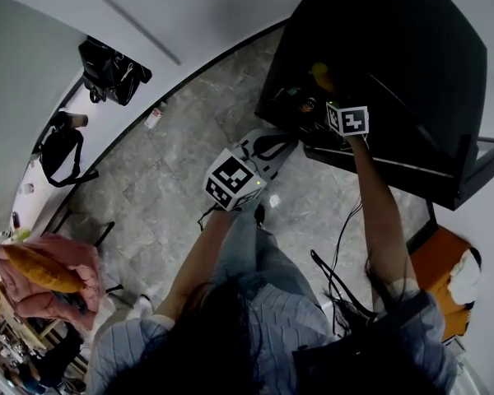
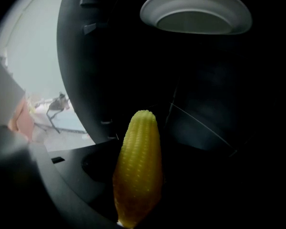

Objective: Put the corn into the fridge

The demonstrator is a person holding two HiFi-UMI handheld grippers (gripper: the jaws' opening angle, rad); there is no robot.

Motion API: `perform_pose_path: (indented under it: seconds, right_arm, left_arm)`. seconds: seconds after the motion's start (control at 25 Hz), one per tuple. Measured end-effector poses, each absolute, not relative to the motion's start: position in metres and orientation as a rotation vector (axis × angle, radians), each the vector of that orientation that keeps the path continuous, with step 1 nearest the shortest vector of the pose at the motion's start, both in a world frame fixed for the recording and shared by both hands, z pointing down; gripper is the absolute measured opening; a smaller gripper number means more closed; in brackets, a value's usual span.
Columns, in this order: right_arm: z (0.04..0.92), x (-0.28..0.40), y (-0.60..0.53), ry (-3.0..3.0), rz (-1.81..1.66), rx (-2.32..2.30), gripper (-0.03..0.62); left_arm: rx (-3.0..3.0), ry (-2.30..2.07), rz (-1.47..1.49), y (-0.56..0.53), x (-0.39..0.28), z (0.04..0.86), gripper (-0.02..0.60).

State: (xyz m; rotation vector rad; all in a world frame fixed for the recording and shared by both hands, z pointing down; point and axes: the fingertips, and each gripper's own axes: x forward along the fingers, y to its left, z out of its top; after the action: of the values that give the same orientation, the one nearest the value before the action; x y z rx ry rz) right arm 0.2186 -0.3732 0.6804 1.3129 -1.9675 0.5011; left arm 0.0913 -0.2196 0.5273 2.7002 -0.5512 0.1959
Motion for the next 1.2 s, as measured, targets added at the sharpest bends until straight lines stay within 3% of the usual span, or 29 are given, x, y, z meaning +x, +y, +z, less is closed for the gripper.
perform_pose_path:
  seconds: [0.24, 1.2]
  right_arm:
    - [0.687, 0.225, -0.372, -1.913, 0.348, 1.154, 0.250]
    - [0.685, 0.238, -0.379, -1.915, 0.455, 1.193, 0.250]
  left_arm:
    - [2.683, -0.522, 0.210, -0.209, 0.096, 0.536, 0.008]
    - [2.643, -0.528, 0.204, -0.216, 0.088, 0.543, 0.008]
